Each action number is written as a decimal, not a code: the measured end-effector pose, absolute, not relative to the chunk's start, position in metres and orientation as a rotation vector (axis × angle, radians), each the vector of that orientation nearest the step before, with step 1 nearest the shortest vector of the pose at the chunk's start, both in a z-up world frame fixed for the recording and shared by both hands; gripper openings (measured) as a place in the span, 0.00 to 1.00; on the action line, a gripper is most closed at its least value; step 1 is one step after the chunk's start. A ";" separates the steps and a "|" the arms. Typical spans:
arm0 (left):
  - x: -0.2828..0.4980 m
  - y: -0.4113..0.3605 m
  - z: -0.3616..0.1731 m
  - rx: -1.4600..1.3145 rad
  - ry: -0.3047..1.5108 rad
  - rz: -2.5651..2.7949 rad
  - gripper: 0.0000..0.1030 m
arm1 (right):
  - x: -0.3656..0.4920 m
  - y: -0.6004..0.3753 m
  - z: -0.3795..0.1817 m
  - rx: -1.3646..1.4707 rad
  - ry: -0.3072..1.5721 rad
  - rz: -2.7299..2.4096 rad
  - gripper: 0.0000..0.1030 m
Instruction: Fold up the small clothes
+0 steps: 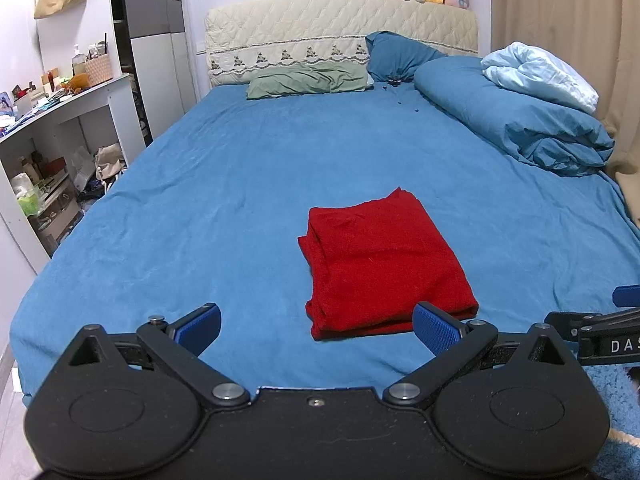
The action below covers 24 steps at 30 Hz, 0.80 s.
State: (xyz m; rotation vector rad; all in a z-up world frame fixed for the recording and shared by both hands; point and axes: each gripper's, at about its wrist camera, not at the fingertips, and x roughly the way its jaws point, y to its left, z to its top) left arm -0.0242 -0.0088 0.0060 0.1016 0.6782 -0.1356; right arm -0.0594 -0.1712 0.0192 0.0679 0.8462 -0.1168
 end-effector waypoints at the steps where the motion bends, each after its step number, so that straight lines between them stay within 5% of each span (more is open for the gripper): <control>1: -0.024 -0.008 0.006 0.102 0.678 -0.134 1.00 | -0.059 -0.171 0.019 0.067 0.848 -0.117 1.00; 24: -0.027 -0.003 0.009 0.084 0.648 -0.133 1.00 | -0.059 -0.168 0.020 0.063 0.843 -0.123 1.00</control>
